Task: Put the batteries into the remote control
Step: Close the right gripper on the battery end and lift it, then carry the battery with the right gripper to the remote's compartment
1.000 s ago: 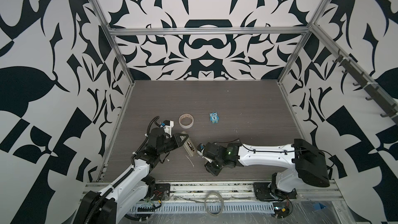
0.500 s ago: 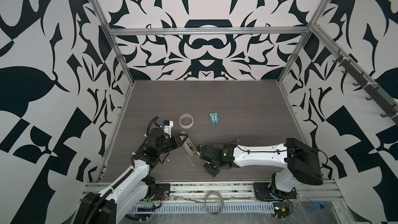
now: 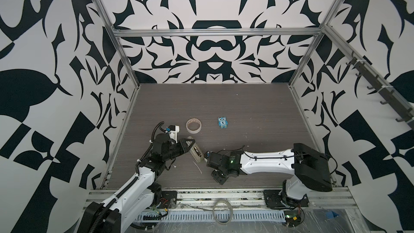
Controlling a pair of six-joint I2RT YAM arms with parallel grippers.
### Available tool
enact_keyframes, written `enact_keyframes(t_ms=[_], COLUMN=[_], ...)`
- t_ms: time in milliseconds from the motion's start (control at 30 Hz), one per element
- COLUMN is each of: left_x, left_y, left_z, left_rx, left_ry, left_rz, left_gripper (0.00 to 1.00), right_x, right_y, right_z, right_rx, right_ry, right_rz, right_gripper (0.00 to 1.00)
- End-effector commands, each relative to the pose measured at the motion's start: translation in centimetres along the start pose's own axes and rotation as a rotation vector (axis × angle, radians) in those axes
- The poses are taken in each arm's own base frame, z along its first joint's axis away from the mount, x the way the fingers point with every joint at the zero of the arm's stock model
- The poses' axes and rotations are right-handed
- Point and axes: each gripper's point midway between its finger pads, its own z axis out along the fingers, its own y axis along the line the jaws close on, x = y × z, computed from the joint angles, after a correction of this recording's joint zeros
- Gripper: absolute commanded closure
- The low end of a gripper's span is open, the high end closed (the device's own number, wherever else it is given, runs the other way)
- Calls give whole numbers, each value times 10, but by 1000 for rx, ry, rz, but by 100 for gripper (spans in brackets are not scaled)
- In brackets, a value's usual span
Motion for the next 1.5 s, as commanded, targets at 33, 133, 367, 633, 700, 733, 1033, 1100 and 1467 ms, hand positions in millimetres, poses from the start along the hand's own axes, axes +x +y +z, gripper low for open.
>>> enact_keyframes(t_ms=[33, 133, 367, 633, 700, 733, 1033, 1100, 1467], left_x=[0, -1, -1, -1, 0, -1, -1, -1, -6], left_y=[3, 4, 3, 5, 5, 6, 7, 8, -1], left_z=[-2, -2, -2, -2, -2, -2, 0, -1, 0], left_rx=[-8, -12, -11, -13, -12, -13, -18, -19, 30], left_ry=[-12, -16, -16, -16, -16, -17, -15, -18, -41], left_rz=[6, 8, 8, 6, 6, 6, 10, 10, 6], left_gripper=[100, 100, 100, 100, 100, 100, 100, 100, 100], right_x=[-4, -3, 1, 8, 9, 10, 13, 9, -23], right_y=[6, 5, 4, -2, -2, -3, -9, -5, 4], right_z=[0, 3, 7, 12, 13, 14, 15, 12, -38], right_rx=[-8, -10, -3, 18, 18, 20, 43, 22, -54], right_ry=[-11, -9, 2, 24, 27, 28, 20, -17, -315], right_rz=[0, 4, 8, -7, -6, -6, -6, -23, -113], right_gripper=[63, 64, 71, 79, 80, 80, 88, 90, 100])
